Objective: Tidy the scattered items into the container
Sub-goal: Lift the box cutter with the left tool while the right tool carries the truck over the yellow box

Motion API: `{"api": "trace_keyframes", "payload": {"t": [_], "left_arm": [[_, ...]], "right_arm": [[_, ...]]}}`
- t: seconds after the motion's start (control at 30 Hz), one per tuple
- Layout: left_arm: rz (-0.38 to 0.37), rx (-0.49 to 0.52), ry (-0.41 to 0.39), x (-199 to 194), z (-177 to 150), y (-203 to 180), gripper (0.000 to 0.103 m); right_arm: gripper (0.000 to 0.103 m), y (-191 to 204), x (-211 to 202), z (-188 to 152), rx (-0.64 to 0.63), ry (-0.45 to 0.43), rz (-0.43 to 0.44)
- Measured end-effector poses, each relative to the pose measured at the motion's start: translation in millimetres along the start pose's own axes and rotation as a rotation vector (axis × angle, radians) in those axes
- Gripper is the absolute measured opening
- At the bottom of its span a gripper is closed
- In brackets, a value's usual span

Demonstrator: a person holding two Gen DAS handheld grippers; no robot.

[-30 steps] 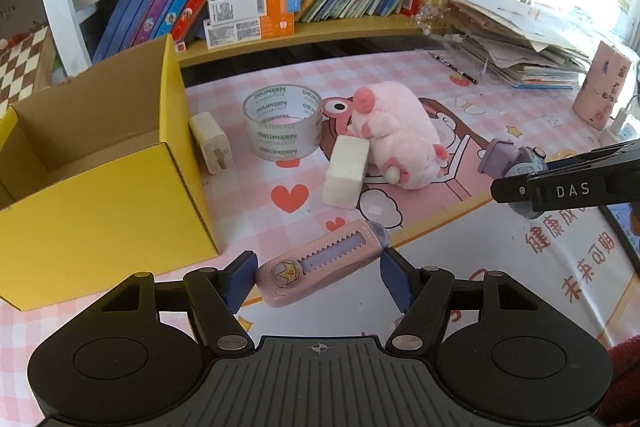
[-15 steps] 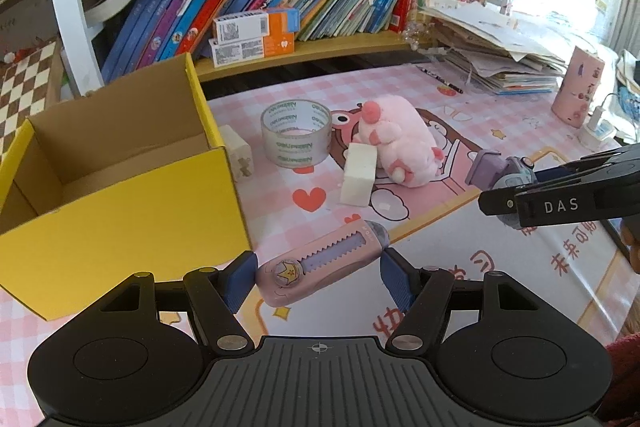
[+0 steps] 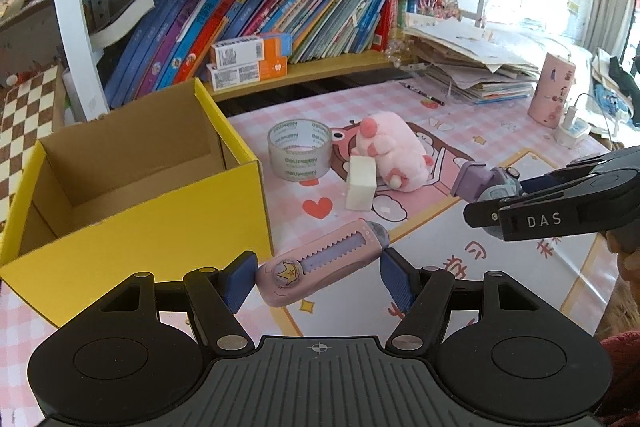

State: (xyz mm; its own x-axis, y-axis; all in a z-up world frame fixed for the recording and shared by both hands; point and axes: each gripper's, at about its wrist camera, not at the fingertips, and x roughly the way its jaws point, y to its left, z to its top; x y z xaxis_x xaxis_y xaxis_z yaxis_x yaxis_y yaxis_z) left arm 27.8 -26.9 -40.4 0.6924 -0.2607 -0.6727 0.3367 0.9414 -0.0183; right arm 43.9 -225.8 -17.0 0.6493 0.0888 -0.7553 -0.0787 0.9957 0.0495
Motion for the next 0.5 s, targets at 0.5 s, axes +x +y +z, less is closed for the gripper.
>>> {"api": "trace_keyframes", "payload": {"t": [0.5], "left_arm": [[0.001, -0.022, -0.087, -32, 3, 36, 0.067]], "right_arm": [[0.05, 44, -8, 6, -0.063, -0.037, 0.014]]}}
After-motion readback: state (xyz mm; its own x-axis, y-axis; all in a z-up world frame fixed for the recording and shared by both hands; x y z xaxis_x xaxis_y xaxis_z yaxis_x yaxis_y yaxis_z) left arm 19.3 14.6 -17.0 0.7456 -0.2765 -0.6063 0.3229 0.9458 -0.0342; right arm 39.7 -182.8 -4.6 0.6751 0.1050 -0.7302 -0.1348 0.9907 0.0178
